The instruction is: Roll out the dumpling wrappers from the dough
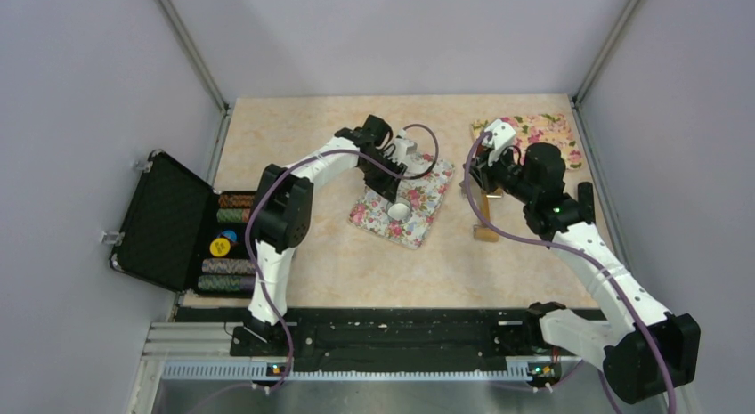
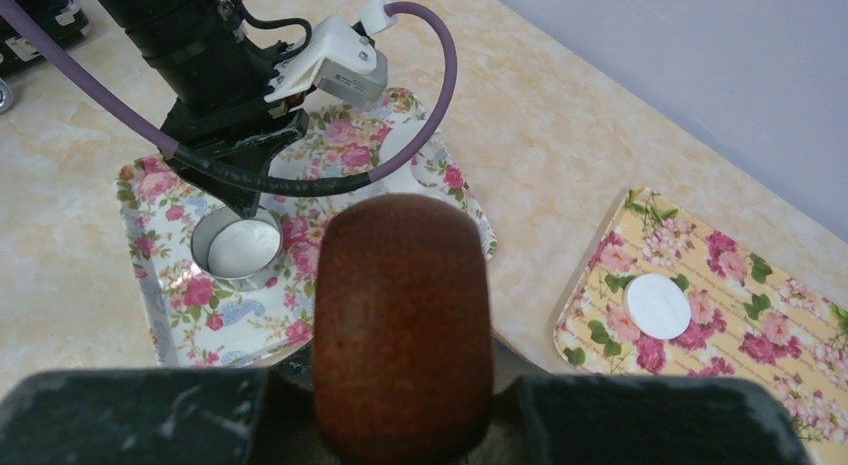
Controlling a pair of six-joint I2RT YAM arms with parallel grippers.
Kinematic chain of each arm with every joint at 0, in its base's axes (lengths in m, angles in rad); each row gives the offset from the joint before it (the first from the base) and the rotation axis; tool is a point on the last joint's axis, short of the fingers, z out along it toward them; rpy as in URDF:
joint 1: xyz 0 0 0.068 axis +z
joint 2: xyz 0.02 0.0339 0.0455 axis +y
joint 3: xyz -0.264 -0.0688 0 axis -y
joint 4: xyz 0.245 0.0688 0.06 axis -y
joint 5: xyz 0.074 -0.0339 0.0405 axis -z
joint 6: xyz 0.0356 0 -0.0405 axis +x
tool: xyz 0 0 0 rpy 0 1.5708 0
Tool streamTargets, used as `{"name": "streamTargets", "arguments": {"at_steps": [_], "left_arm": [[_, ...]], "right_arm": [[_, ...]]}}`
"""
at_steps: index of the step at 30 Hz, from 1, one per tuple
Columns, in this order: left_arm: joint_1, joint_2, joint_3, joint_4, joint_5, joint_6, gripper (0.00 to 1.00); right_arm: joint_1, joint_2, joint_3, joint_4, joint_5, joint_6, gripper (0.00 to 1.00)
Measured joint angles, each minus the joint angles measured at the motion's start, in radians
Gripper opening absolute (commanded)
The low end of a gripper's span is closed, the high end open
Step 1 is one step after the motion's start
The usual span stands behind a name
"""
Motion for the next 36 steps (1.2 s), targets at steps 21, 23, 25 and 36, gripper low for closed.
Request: {"name": "streamTargets", "arguments": {"at_steps": [21,23,25,36], "left_arm": [[0.03,0.008,0.079,0.025,0.025,-0.071,0.0],[0.05,0.008,0.099,0.06,0.016,-0.098,0.0],[0.071,0.007,0.108,0.103,-0.008,-0.124,0.0],[0.092,0.106,0.254,0.16,-0.156,-0.171,0.0]], "right_arm": [[-0.011,-0.002,-0.013,0.002,0.01,0.01,0.0],[-0.014,-0.002,-0.013,0.003,0.016,0.016,0.0],[-0.016,-0.002,-0.013,0.006,0.018,0.025,0.0],[-0.02,-0.002,-0.019,0.047,0.031,0.085,0.0]]}}
